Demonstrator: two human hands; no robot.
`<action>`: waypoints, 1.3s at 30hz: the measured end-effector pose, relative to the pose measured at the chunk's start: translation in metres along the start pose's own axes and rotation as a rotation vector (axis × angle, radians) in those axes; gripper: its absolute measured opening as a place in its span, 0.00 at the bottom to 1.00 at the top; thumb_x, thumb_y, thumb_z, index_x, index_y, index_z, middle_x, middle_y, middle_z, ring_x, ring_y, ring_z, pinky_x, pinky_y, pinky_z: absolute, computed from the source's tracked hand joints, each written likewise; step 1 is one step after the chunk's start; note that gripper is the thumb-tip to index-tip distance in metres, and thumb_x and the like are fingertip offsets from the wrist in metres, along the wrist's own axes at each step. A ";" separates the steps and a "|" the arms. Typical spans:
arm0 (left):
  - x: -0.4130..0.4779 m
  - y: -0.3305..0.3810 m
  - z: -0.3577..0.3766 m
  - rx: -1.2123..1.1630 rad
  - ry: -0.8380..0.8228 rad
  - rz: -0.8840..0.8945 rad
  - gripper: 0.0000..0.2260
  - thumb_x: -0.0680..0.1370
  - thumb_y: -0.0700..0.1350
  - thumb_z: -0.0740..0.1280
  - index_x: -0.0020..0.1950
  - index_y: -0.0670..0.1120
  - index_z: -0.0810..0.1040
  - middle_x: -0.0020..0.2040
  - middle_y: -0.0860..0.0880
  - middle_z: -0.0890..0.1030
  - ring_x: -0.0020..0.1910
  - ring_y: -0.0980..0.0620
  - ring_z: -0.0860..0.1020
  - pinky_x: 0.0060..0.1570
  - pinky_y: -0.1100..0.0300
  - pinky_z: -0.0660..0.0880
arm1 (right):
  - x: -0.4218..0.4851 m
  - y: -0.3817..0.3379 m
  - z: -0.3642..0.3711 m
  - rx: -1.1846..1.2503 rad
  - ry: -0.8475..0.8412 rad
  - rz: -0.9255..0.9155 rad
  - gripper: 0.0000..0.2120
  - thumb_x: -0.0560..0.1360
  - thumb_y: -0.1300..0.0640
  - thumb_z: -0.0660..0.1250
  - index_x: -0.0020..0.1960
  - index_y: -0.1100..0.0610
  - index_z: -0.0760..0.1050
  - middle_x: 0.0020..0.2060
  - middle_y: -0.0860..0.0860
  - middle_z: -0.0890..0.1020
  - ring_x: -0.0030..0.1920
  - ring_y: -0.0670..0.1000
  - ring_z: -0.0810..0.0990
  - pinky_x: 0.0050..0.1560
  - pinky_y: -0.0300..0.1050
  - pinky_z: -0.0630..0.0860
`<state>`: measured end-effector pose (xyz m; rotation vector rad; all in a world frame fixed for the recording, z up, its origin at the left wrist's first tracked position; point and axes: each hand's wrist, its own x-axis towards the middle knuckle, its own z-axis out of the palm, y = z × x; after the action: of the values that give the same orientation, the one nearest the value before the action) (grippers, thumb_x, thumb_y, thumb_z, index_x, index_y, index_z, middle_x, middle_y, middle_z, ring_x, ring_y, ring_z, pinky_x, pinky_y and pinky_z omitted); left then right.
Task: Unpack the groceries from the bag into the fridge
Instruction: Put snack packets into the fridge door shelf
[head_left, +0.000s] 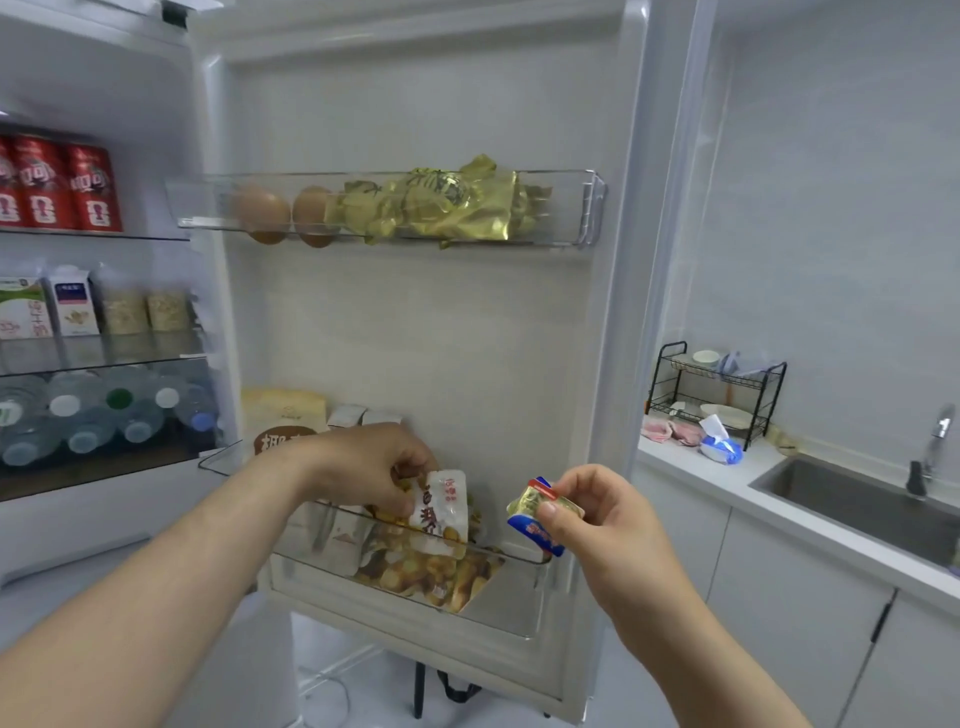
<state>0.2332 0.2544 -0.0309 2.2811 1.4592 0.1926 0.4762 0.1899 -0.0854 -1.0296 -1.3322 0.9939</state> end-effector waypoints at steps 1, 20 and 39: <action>0.001 -0.001 0.000 0.032 -0.023 0.002 0.13 0.74 0.42 0.71 0.50 0.61 0.82 0.47 0.63 0.83 0.47 0.64 0.81 0.51 0.63 0.78 | 0.001 0.000 0.002 -0.004 0.008 -0.001 0.07 0.75 0.66 0.71 0.42 0.57 0.75 0.35 0.51 0.84 0.38 0.49 0.84 0.33 0.37 0.75; 0.019 -0.015 -0.010 0.184 0.069 0.182 0.08 0.75 0.49 0.69 0.54 0.58 0.78 0.50 0.60 0.79 0.49 0.62 0.77 0.53 0.62 0.77 | 0.027 0.003 0.039 -0.198 0.185 0.006 0.06 0.74 0.61 0.72 0.42 0.54 0.77 0.37 0.52 0.85 0.39 0.50 0.84 0.40 0.47 0.80; 0.027 0.020 0.010 -0.464 0.110 0.391 0.06 0.73 0.45 0.74 0.47 0.52 0.80 0.41 0.50 0.84 0.41 0.50 0.84 0.45 0.45 0.81 | 0.018 0.001 0.040 -0.021 0.266 -0.105 0.04 0.72 0.63 0.73 0.45 0.56 0.84 0.38 0.52 0.86 0.40 0.50 0.86 0.38 0.38 0.80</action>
<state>0.2651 0.2682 -0.0340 2.1564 0.8767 0.7032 0.4363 0.2076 -0.0826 -1.0565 -1.1658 0.7385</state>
